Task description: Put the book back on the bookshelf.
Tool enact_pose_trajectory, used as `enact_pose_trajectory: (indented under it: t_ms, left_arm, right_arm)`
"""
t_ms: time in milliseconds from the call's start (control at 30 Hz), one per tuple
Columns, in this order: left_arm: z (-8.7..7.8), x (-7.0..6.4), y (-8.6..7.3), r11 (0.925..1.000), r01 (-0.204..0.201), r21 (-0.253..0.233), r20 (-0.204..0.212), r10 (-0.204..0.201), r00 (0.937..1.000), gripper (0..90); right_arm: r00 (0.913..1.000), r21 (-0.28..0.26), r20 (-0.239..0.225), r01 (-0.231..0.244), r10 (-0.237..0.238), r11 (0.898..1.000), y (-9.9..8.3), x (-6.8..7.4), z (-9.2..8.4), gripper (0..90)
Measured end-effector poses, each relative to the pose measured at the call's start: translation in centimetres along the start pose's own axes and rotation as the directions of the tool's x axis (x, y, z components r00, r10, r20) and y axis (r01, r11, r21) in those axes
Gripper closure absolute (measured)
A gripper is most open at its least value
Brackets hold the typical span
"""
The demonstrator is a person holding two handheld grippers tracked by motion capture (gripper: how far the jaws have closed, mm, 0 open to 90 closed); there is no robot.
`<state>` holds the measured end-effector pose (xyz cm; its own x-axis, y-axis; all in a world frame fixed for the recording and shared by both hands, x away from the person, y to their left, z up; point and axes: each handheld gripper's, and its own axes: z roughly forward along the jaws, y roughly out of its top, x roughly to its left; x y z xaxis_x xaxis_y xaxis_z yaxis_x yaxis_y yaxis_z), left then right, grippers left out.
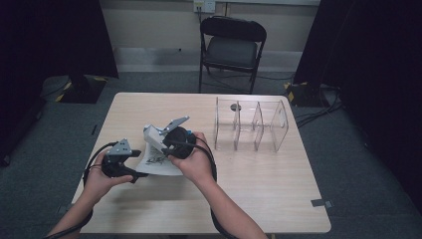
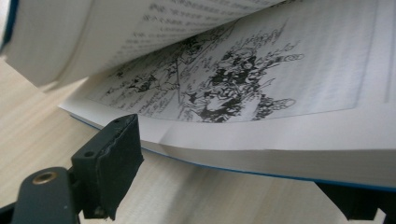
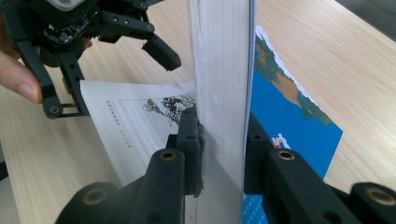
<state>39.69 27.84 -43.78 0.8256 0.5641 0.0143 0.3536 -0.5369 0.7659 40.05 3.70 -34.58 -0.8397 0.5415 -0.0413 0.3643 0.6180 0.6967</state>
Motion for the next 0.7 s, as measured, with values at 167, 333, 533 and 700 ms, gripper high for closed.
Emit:
enact_pose_trajectory:
  t_ms: [167,333,533,700]
  left_arm:
    - [0.3,0.6,0.4,0.9999,0.003,0.011,-0.015,-0.003,0.9999,14.1]
    - [0.8,1.2,0.7,0.9998,0.005,0.020,-0.023,-0.004,0.9997,14.2]
    - [0.4,1.5,1.7,1.0000,0.001,-0.003,-0.018,-0.001,0.9998,14.7]
    - [-0.1,1.5,2.6,0.9998,-0.009,-0.016,-0.005,0.009,0.9999,15.2]
  right_arm:
    - [0.9998,-0.008,-0.012,-0.018,0.018,1.000,0.0,-0.4,-0.4,75.0]
    - [0.9997,-0.001,-0.017,-0.014,0.014,1.000,0.1,-0.5,-0.6,75.0]
    - [0.9995,0.023,-0.031,0.002,-0.001,1.000,0.4,-0.3,-0.9,75.0]
    - [0.9991,0.036,-0.041,0.011,-0.010,0.999,0.4,-0.2,-1.3,74.9]
